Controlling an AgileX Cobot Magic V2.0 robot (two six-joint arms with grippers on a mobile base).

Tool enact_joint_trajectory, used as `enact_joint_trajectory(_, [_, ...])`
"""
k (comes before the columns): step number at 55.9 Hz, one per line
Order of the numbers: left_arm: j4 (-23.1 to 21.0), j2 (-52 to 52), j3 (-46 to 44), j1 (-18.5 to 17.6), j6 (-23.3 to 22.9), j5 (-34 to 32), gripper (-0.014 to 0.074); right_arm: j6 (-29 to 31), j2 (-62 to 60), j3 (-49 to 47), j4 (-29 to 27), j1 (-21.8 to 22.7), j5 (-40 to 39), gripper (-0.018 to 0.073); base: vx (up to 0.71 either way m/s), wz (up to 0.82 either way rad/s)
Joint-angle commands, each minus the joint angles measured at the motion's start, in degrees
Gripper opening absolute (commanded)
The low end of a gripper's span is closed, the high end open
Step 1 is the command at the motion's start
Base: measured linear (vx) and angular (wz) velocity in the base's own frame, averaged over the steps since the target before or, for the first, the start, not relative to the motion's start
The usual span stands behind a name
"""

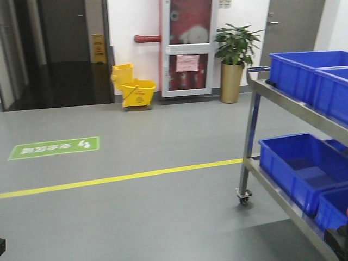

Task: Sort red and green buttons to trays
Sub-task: 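Drive the base to the shelf holding the green and red trays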

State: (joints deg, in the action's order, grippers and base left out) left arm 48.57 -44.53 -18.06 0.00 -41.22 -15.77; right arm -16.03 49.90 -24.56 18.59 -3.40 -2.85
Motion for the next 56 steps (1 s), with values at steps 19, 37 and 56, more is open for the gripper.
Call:
enact_joint_trajectory(19, [-1.3,0.2,-1.7,-0.2,-0.4,-3.6,0.0000,0.2,-0.5,-1.9,0.5,0.1,-4.5,-0.0008,0.55,-0.68])
enact_joint_trajectory(37, [-1.3,0.2,-1.7,-0.2,-0.4,-3.6,0.0000,0.2,-0.5,-1.9,0.5,0.1,-4.5,-0.0008,0.44,-0.93])
enact_joint_trajectory(56, [-1.3,0.2,-1.7,-0.2,-0.4,-3.6,0.0000,0.2,-0.5,-1.9,0.5,0.1,-4.3,-0.0008,0.31,-0.86])
